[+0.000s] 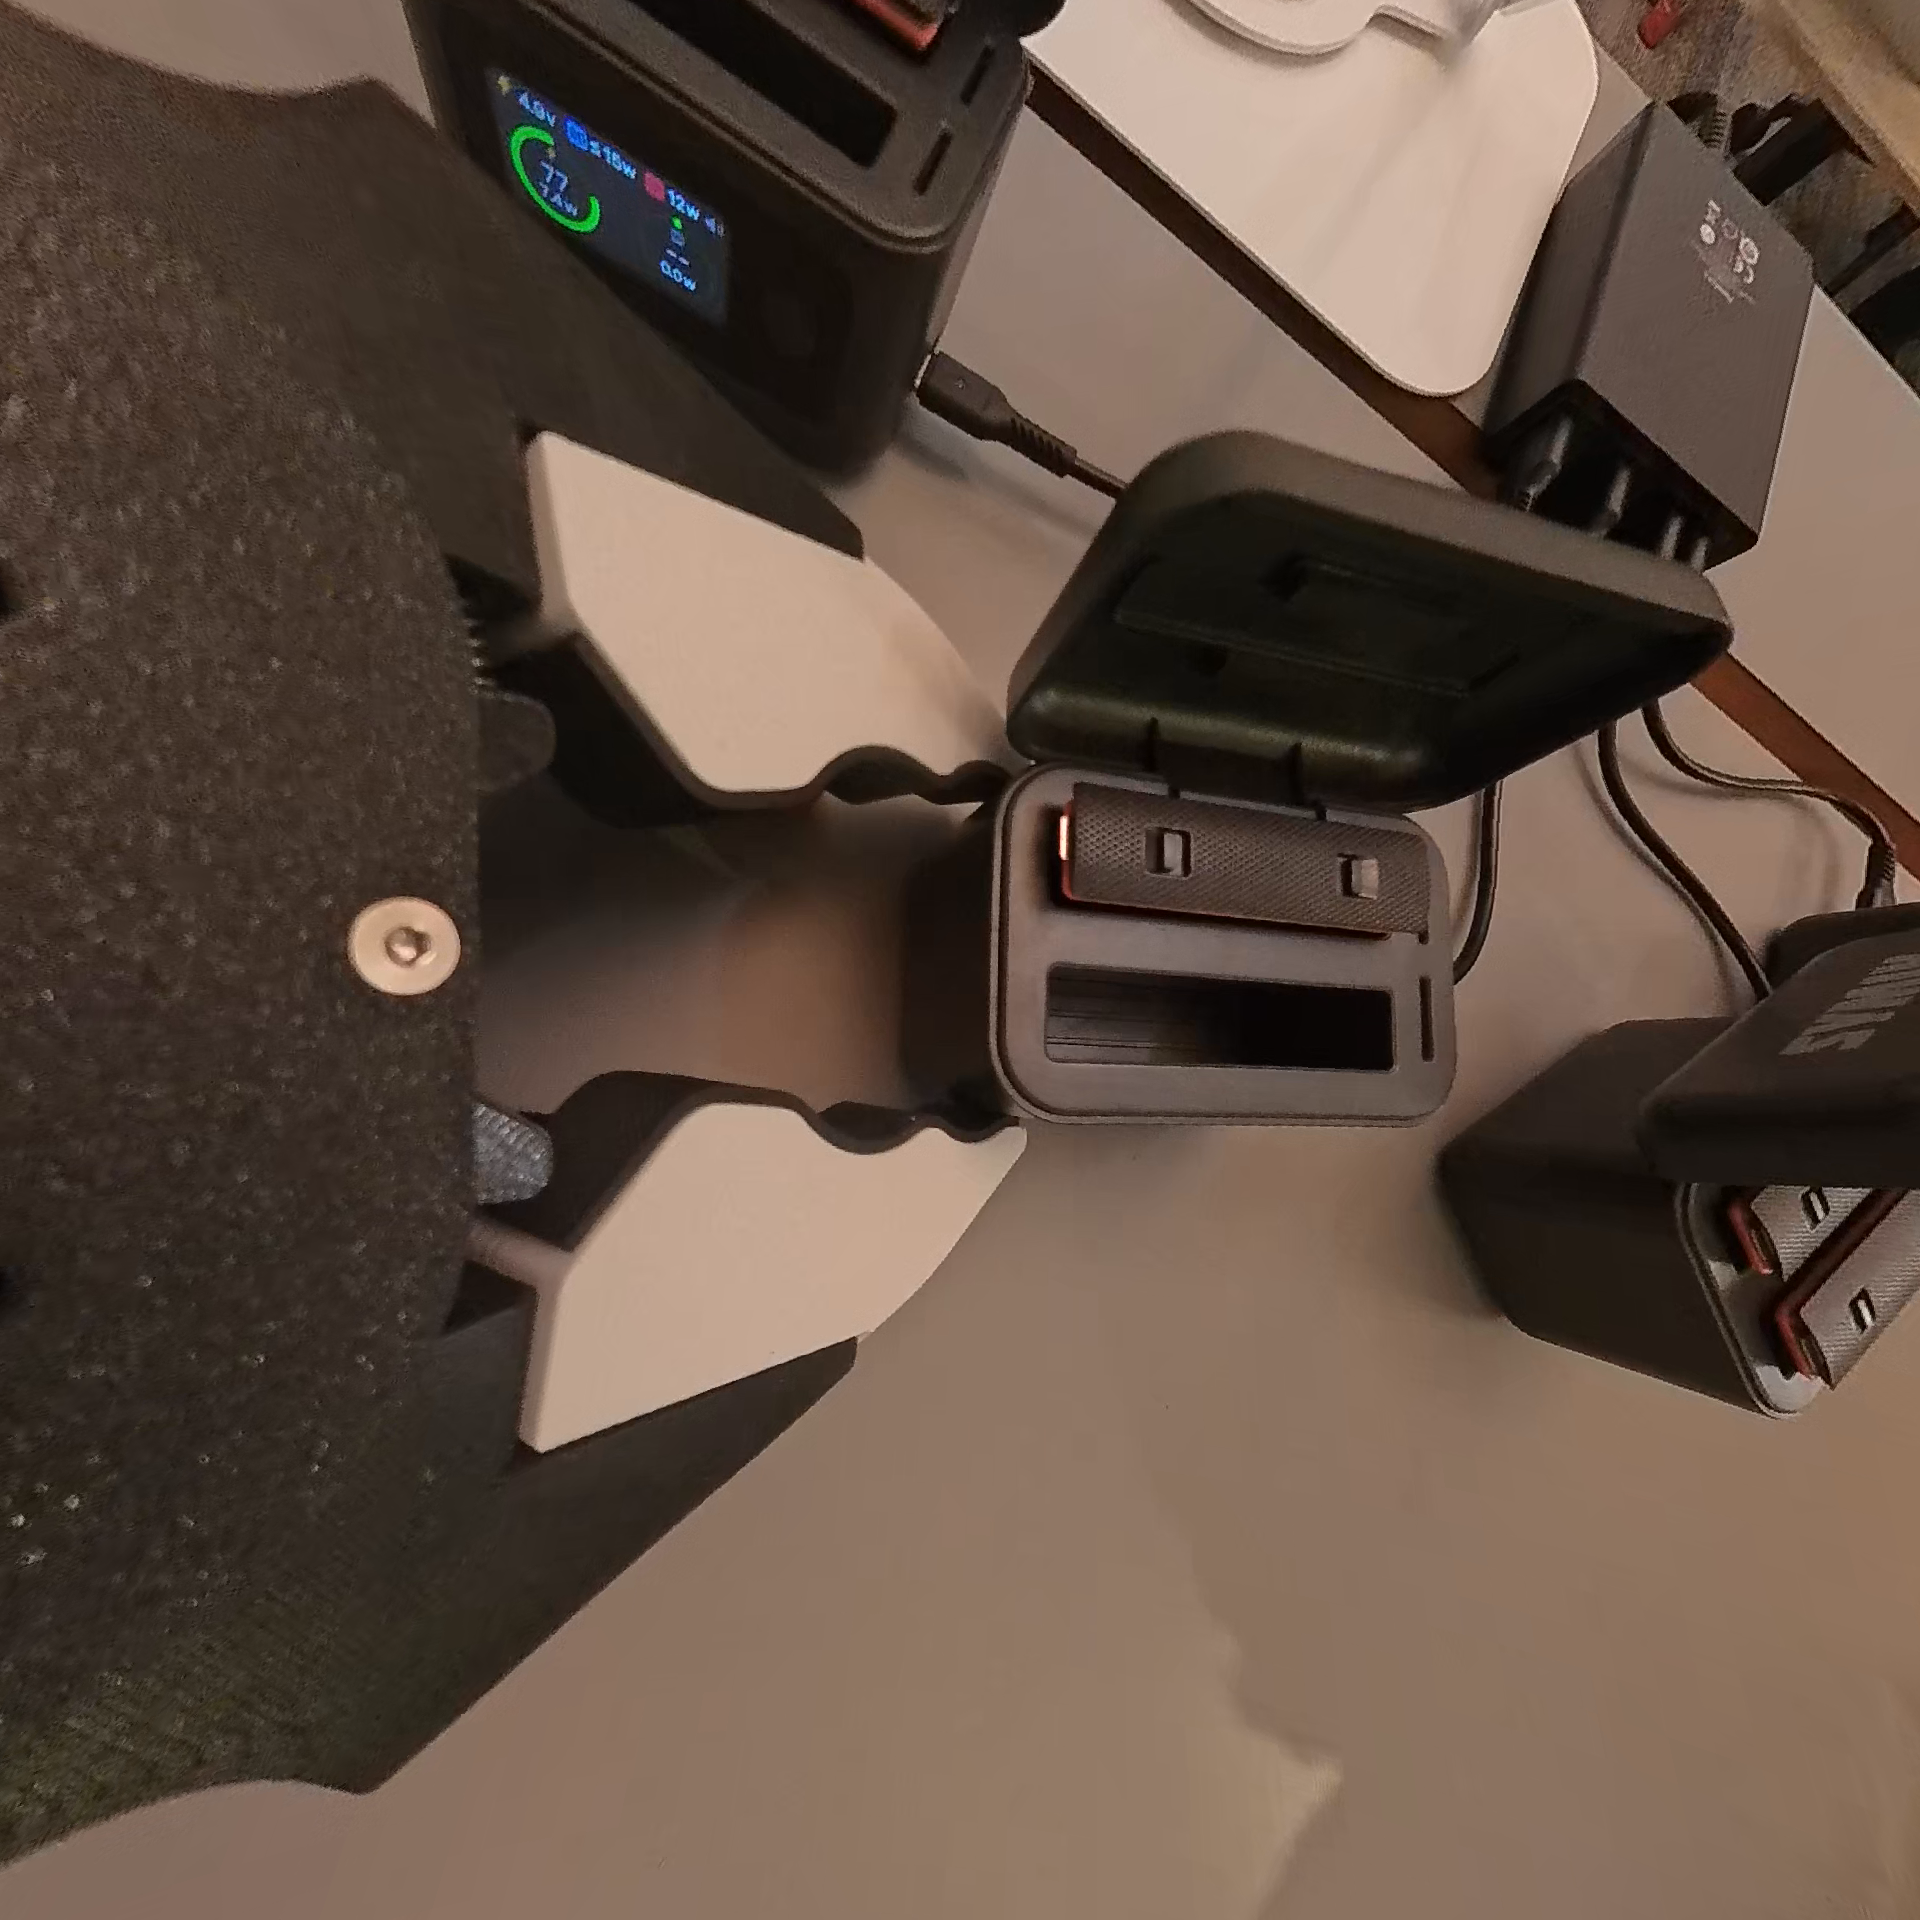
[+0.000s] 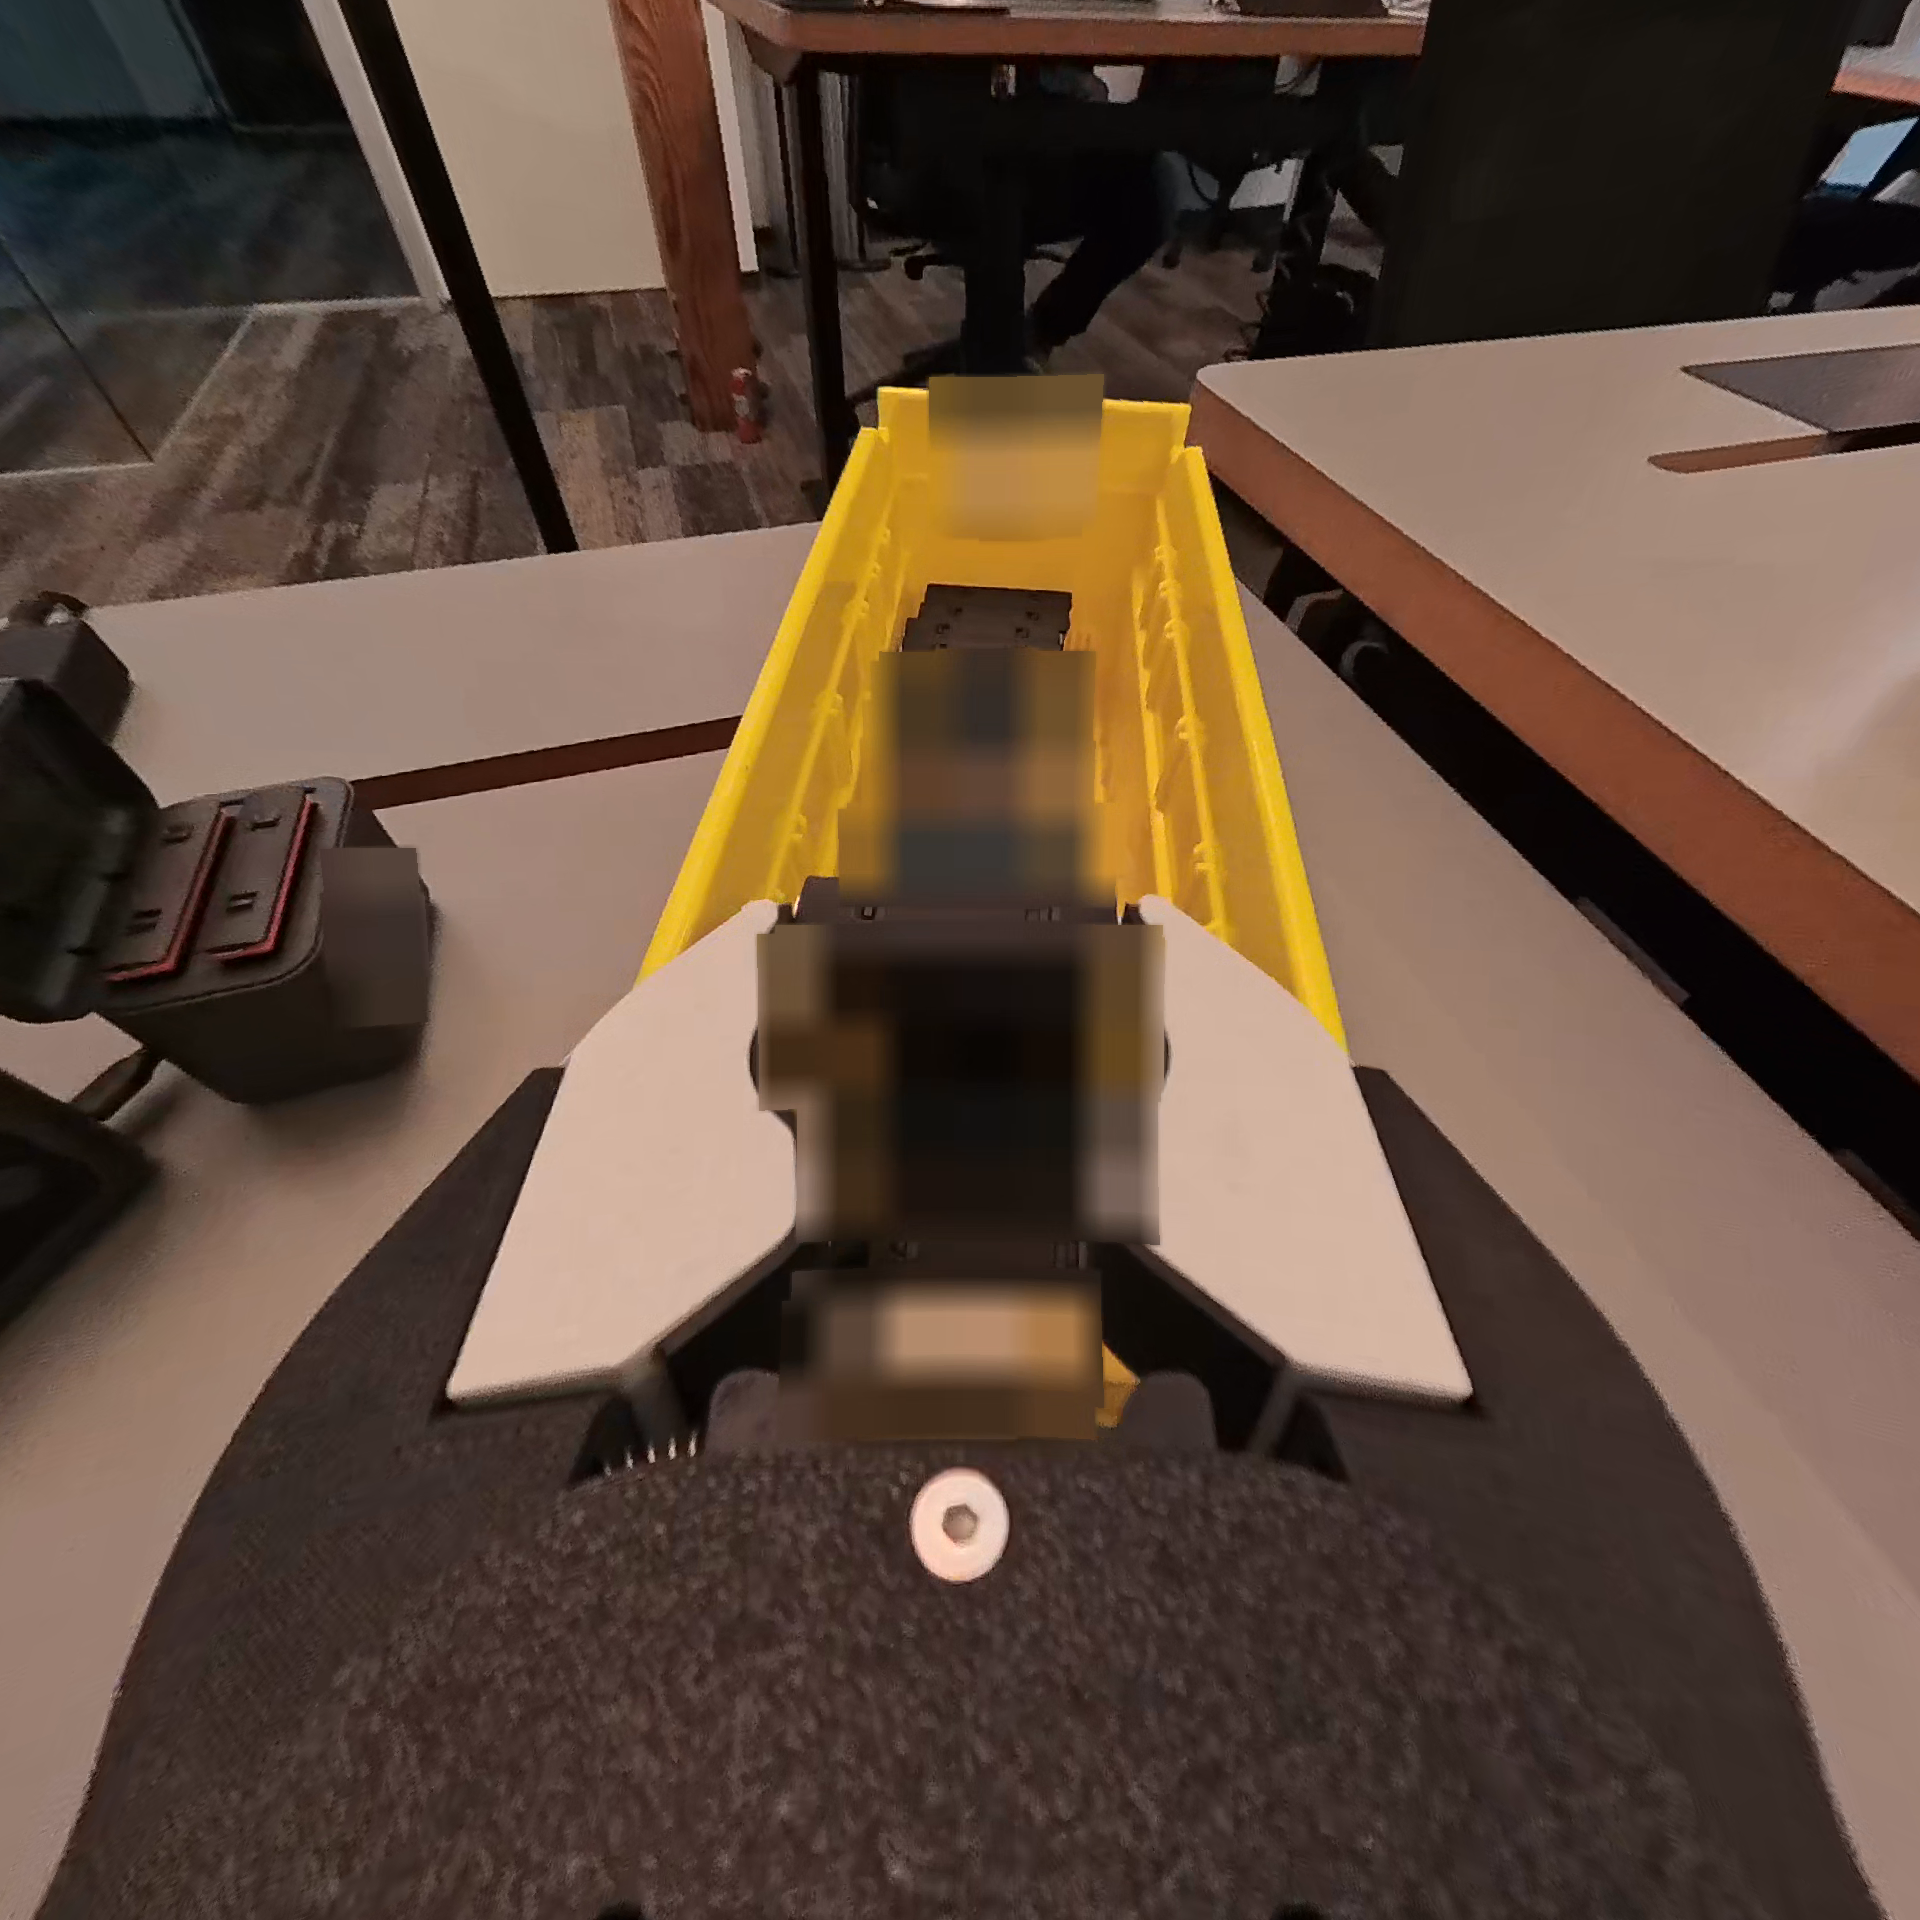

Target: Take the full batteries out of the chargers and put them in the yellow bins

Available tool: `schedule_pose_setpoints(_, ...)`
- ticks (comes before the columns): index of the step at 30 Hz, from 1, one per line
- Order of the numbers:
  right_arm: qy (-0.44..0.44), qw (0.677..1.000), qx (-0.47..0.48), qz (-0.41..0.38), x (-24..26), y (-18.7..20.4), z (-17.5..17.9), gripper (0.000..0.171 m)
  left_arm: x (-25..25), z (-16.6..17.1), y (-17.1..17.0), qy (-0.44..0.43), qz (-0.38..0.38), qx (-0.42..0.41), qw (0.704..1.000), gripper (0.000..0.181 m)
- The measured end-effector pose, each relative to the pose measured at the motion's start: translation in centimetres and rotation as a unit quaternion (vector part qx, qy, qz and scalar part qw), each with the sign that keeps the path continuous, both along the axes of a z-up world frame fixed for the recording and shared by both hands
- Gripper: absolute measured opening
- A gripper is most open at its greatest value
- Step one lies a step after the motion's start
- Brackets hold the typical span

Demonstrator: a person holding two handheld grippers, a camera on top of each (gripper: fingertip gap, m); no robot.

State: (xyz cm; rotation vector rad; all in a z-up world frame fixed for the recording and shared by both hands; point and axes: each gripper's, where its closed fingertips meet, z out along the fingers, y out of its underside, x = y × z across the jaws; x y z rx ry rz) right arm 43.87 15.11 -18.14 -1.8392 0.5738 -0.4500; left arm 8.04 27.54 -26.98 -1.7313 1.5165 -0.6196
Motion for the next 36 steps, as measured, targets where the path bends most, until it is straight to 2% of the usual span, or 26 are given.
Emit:
schedule_pose_setpoints(11, 0.035, 0.998, -0.042, 0.016, -1.3, -1.5, -1.7, 0.059, 0.0, 0.0, 0.0, 0.0, -0.001, 0.001, 1.0, 0.056)
schedule_pose_setpoints(16, 0.026, 0.999, -0.037, 0.028, -1.9, -2.1, -0.5, 0.062, 0.0, 0.0, 0.0, 0.0, -0.001, 0.0, 1.0, 0.056)
schedule_pose_setpoints(20, -0.006, 0.999, 0.02, 0.04, -3.4, -2.4, 3.1, 0.062, 0.0, 0.0, 0.0, 0.0, -0.001, 0.0, 1.0, 0.056)
schedule_pose_setpoints(23, -0.037, 0.994, 0.051, 0.09, -7.0, -1.3, 6.3, 0.063, 0.0, 0.0, 0.0, 0.0, -0.001, 0.0, 1.0, 0.056)
schedule_pose_setpoints(26, -0.036, 0.982, 0.045, 0.18, -13.1, 1.3, 7.3, 0.064, 0.0, 0.0, 0.0, 0.0, -0.001, 0.001, 1.0, 0.056)
schedule_pose_setpoints(31, -0.004, 0.944, 0.013, 0.33, -24.5, 5.8, 5.6, 0.064, 0.0, 0.0, 0.0, 0.0, -0.001, 0.002, 1.0, 0.056)
schedule_pose_setpoints(36, 0.012, 0.919, -0.027, 0.393, -31.3, 9.5, 2.6, 0.069, 0.0, 0.0, -0.1, 0.0, -0.004, 0.001, 1.0, 0.058)
